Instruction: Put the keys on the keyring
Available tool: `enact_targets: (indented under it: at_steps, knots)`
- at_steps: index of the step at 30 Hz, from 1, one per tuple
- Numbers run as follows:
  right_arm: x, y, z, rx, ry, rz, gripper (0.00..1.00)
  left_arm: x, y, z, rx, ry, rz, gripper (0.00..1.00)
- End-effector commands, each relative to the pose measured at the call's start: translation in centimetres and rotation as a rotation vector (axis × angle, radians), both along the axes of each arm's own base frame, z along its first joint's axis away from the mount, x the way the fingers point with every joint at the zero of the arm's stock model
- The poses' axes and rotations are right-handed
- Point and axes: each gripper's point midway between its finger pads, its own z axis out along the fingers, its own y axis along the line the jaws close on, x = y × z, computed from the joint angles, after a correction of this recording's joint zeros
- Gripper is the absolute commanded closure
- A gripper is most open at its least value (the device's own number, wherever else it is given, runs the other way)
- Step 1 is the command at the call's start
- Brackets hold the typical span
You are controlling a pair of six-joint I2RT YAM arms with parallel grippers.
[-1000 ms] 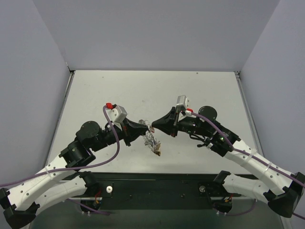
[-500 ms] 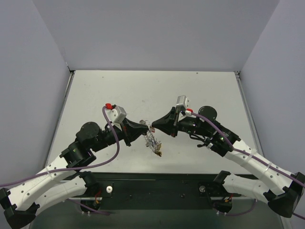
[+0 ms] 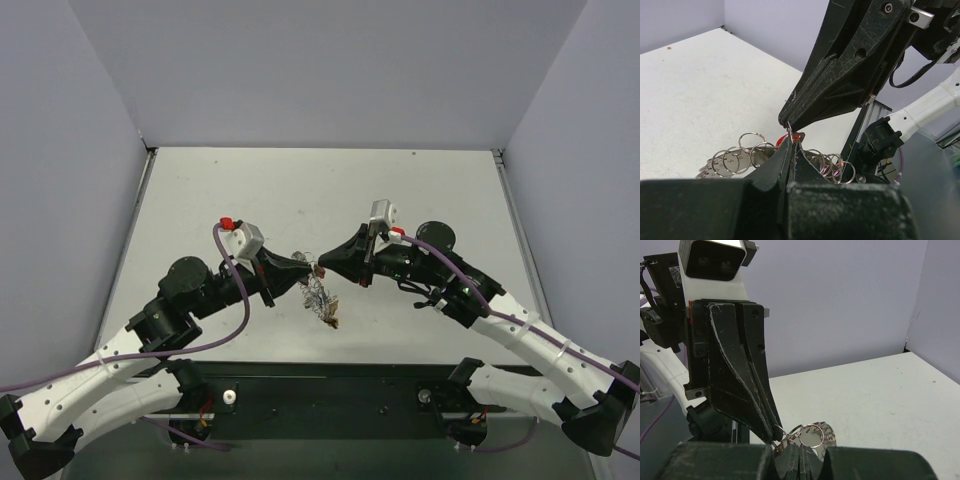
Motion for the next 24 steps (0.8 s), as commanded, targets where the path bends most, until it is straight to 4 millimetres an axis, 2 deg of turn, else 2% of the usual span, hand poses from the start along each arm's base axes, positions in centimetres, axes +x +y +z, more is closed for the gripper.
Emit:
enact_targets:
  at_steps: [1,24]
  knots:
    - [0.51,0.04,-0.23,-0.026,-0.007,-0.01,1.0,-1.97,1.17,8.33,-0.246,-0.177,-0.045,1.0]
    - [0.5,-0.08,-0.56,-0.045,-0.023,-0.006,1.0,-2.17,1.88,9.27,-0.299,-0.196,-0.029,1.0]
